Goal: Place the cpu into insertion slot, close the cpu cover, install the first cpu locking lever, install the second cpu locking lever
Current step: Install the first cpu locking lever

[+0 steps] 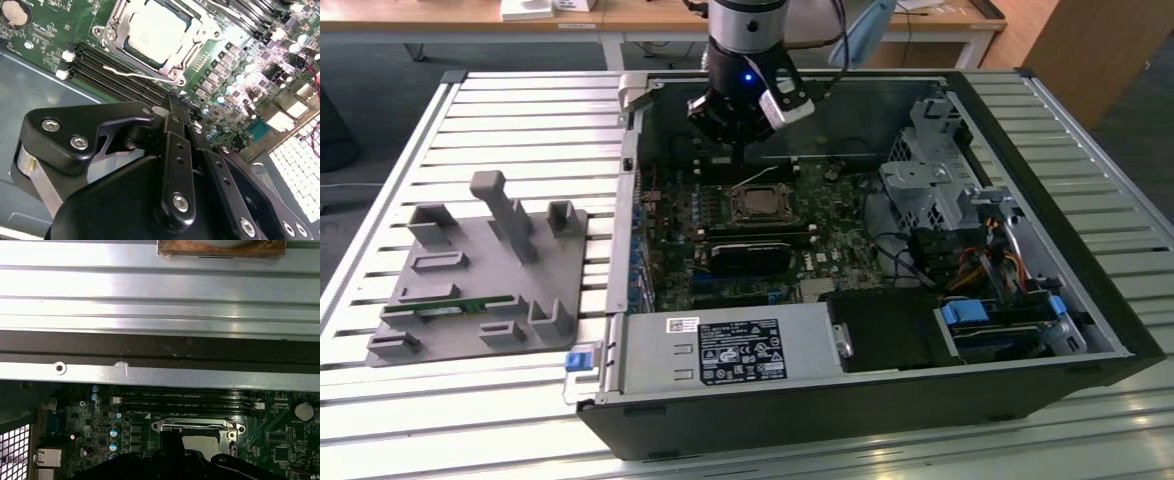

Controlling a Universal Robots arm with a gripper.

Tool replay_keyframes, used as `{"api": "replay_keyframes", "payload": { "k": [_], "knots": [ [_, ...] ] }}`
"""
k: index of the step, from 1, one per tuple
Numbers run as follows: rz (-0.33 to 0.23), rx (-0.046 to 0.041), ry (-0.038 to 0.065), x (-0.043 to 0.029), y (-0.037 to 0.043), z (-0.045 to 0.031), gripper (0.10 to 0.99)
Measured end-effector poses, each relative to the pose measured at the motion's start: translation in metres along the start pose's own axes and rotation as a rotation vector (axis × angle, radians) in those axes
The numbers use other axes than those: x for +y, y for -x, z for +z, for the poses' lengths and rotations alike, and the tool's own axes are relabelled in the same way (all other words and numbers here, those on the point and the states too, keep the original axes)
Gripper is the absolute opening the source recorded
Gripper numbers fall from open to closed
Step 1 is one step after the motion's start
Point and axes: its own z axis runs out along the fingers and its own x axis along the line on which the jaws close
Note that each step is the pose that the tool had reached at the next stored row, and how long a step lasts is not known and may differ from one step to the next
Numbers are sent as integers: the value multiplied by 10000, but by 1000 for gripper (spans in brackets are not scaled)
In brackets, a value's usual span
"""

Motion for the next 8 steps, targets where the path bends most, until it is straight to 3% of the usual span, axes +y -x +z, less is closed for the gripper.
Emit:
{"api": "replay_keyframes", "payload": {
  "k": [1, 5, 8],
  "knots": [
    [-1, 1, 50, -1, 0, 4, 106],
    [-4, -5, 561, -6, 1, 17, 106],
    [-4, -27, 574, -8, 4, 38, 106]
  ]
}}
